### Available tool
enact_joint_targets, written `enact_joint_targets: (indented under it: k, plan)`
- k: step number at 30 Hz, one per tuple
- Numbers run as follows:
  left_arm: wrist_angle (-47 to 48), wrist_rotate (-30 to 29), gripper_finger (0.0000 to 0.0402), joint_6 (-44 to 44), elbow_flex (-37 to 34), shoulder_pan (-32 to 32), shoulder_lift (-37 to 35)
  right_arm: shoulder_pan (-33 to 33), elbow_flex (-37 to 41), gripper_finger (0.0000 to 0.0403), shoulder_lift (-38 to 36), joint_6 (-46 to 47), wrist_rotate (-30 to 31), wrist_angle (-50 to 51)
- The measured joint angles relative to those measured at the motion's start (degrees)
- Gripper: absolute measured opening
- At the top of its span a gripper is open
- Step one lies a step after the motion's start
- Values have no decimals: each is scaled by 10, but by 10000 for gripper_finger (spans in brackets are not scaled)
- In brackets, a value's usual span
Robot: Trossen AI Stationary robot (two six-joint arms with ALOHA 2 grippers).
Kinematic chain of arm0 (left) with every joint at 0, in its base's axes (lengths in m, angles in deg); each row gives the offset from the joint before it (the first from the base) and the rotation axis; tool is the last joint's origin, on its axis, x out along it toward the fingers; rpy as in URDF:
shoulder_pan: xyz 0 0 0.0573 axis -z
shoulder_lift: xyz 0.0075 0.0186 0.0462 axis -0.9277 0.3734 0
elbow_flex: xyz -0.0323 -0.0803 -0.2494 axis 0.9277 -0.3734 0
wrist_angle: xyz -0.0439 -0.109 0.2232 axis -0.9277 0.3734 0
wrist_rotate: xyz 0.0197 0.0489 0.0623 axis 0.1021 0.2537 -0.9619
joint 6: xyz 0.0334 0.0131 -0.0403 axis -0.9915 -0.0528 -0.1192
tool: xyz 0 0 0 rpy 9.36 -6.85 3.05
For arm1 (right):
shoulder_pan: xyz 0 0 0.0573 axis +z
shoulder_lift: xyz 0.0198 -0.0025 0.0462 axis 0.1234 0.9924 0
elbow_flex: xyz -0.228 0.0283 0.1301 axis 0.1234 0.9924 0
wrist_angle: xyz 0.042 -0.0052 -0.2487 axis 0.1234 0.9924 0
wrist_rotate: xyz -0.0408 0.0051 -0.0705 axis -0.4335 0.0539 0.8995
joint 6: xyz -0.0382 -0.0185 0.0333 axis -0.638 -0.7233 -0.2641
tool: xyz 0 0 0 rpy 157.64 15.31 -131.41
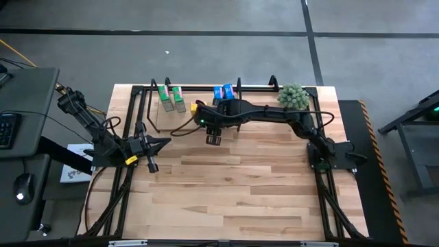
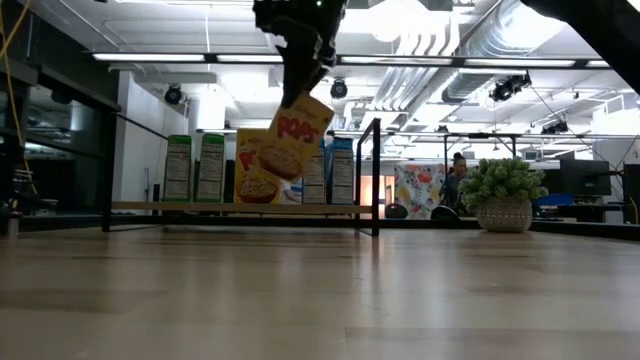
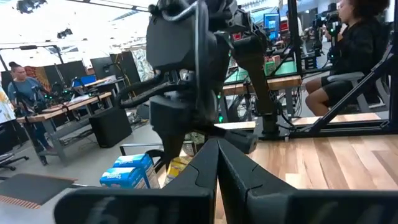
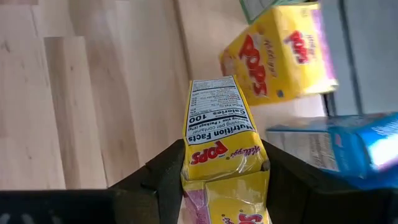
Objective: Stack cereal on shelf
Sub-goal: Put the yellow cereal box on the shelf aligned with the yellow cereal box
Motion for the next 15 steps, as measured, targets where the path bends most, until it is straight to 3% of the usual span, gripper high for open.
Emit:
enact_joint_targets:
  k: [15]
  plan:
    - [2,0,1,0,0,0,1,-37,1,172,12,23,-51,-17]
